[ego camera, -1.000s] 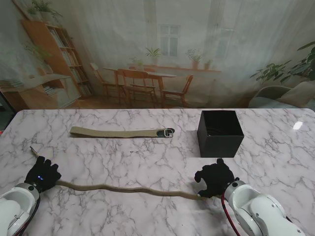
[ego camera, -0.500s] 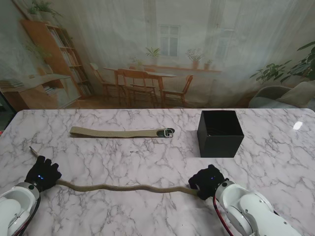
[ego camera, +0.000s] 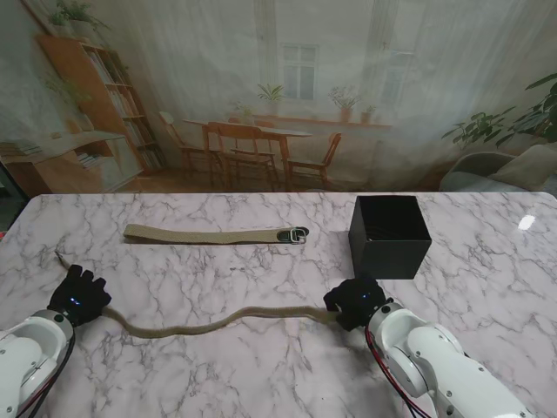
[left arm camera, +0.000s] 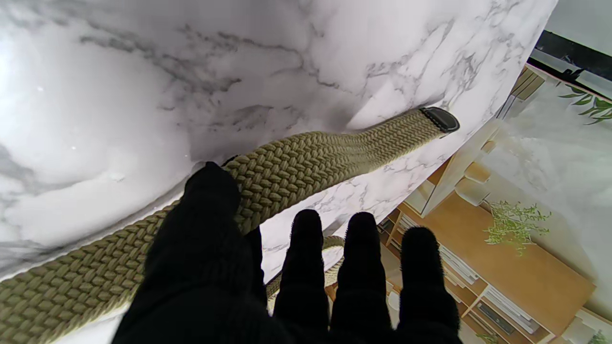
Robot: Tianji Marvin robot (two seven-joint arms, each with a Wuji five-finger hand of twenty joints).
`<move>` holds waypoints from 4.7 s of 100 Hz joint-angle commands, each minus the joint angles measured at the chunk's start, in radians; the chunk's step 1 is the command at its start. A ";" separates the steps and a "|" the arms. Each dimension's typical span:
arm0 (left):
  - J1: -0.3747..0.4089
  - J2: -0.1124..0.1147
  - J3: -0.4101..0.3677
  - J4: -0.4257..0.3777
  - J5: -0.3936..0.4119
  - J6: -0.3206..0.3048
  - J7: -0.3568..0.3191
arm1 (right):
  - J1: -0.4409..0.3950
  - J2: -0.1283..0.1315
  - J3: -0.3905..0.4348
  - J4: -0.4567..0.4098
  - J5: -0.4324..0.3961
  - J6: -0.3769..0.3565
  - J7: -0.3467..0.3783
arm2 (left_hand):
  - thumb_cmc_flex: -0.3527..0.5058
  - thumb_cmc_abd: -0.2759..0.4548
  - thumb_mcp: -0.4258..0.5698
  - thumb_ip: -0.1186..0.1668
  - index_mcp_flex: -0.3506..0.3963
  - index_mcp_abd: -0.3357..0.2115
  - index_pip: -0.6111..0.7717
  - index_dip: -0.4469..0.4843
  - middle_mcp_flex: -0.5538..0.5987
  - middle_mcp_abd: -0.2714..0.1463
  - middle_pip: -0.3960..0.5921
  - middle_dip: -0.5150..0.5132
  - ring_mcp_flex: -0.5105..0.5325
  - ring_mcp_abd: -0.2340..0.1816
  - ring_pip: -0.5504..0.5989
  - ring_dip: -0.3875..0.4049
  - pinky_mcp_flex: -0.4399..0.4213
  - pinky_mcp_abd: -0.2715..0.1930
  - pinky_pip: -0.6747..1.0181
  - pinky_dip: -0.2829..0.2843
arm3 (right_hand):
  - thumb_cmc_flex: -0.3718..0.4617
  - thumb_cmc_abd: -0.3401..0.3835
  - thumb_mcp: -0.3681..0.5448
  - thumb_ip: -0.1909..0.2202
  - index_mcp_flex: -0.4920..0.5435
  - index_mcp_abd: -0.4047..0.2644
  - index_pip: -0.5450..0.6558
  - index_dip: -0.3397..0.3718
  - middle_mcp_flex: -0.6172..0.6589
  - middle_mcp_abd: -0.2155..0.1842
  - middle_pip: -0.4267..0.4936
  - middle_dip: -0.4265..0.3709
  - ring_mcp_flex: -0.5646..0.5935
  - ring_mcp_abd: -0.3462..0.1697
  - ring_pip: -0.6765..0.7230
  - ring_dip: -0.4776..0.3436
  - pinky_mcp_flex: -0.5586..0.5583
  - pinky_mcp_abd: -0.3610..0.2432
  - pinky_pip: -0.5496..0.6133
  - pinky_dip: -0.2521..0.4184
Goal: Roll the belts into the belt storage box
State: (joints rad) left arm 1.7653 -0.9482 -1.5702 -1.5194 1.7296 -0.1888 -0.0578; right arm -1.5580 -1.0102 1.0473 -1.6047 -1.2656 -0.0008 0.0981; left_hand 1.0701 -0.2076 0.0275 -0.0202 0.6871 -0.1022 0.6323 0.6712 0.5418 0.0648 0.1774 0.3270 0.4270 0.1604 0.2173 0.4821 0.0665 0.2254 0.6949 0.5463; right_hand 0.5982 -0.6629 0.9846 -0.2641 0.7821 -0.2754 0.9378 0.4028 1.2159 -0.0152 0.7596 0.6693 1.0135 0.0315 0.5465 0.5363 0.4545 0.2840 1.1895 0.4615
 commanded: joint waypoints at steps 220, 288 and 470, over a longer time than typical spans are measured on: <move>0.013 -0.057 0.090 -0.305 -0.290 -0.136 0.023 | -0.200 0.029 0.331 0.049 -0.126 -0.401 -0.207 | -0.142 0.132 -0.044 0.004 -0.054 0.106 -0.379 -0.086 0.036 0.063 -0.044 -0.009 0.039 0.035 -0.005 -0.005 -0.003 0.063 -0.043 -0.010 | -0.210 0.032 -0.083 -0.030 -0.105 -0.214 0.011 -0.070 -0.591 -0.046 -0.371 -0.427 -0.289 0.017 -0.276 -0.208 -0.197 0.029 -0.211 -0.069; 0.011 -0.058 0.104 -0.295 -0.302 -0.125 0.028 | -0.141 0.025 0.253 0.152 -0.085 -0.390 -0.364 | -0.147 0.137 -0.044 0.003 -0.046 0.108 -0.374 -0.081 0.029 0.063 -0.045 -0.008 0.032 0.033 -0.007 -0.005 -0.008 0.064 -0.053 -0.007 | -0.132 0.065 0.029 -0.024 0.114 -0.161 0.083 -0.204 -0.310 -0.081 -0.324 -0.396 -0.135 -0.020 -0.215 -0.162 -0.093 0.029 -0.125 -0.070; -0.011 -0.058 0.135 -0.266 -0.319 -0.117 0.051 | -0.129 0.014 0.288 0.049 0.105 -0.534 -0.013 | -0.124 0.132 -0.041 0.004 -0.049 0.106 -0.369 -0.077 0.032 0.063 -0.040 -0.006 0.033 0.034 -0.005 -0.004 -0.010 0.063 -0.059 -0.002 | -0.442 0.263 -0.099 0.165 -0.188 0.450 -0.286 -0.026 0.006 -0.046 -0.338 -0.319 -0.061 -0.102 -0.214 -0.135 -0.126 -0.021 -0.122 -0.077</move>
State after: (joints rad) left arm 1.7551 -1.0039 -1.4396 -1.7881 1.4134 -0.3116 0.0096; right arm -1.6764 -1.0032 1.3361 -1.5415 -1.1542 -0.5277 0.0796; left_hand 0.9236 -0.1142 -0.0115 -0.0110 0.6148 -0.0146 0.2689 0.5856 0.5619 0.1046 0.1516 0.3219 0.4530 0.1776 0.2176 0.4806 0.0766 0.2501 0.6664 0.5437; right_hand 0.1996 -0.4206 0.8843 -0.1323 0.6290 0.1072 0.6652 0.3484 1.2677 -0.0432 0.4840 0.3746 0.9857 -0.0378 0.4058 0.4444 0.3589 0.2609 1.0885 0.3695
